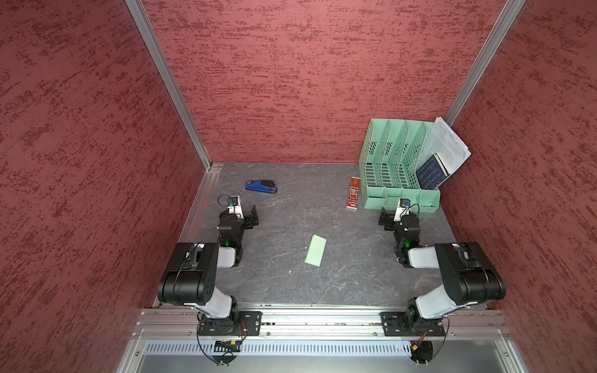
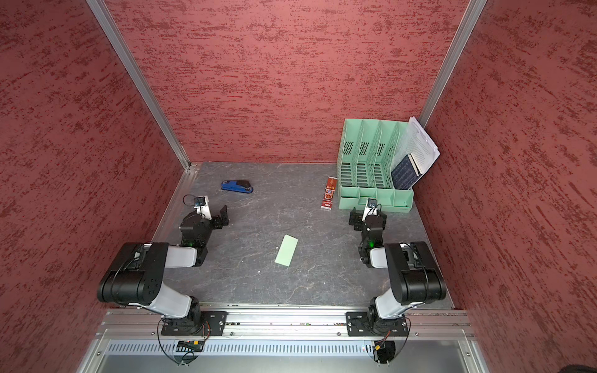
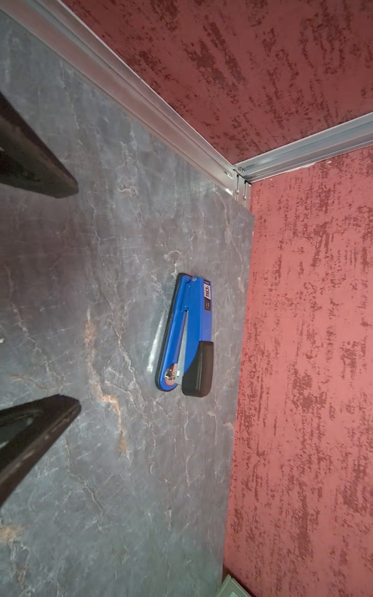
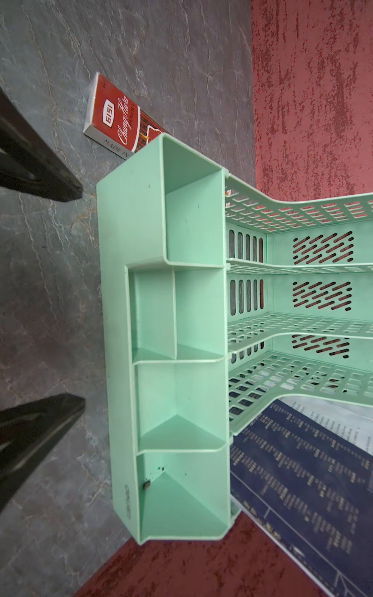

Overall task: Fold the square paper along the opposite sides
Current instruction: Reset both arms

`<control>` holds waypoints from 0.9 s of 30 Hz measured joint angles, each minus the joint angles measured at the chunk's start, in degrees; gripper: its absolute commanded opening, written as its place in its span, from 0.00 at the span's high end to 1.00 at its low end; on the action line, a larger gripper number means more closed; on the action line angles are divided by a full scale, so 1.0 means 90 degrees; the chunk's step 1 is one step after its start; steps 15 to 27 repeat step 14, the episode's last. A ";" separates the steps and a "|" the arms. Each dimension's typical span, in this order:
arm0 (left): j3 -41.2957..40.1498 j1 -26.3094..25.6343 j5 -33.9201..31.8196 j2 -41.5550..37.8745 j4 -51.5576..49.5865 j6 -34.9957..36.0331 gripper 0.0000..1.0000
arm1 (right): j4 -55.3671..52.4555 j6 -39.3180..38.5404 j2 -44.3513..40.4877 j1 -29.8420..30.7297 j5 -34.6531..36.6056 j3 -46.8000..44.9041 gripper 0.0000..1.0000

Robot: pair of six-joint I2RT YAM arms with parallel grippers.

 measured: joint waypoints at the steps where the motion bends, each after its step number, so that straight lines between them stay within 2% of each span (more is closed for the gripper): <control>1: 0.0000 0.0002 0.0029 0.0000 -0.0022 0.0000 0.00 | 0.0002 -0.0002 0.0000 0.0000 -0.0012 0.0000 0.02; 27: 0.0000 0.0005 0.0163 0.0000 -0.0124 0.0000 0.00 | 0.0002 0.0000 0.0000 0.0000 -0.0056 0.0000 0.02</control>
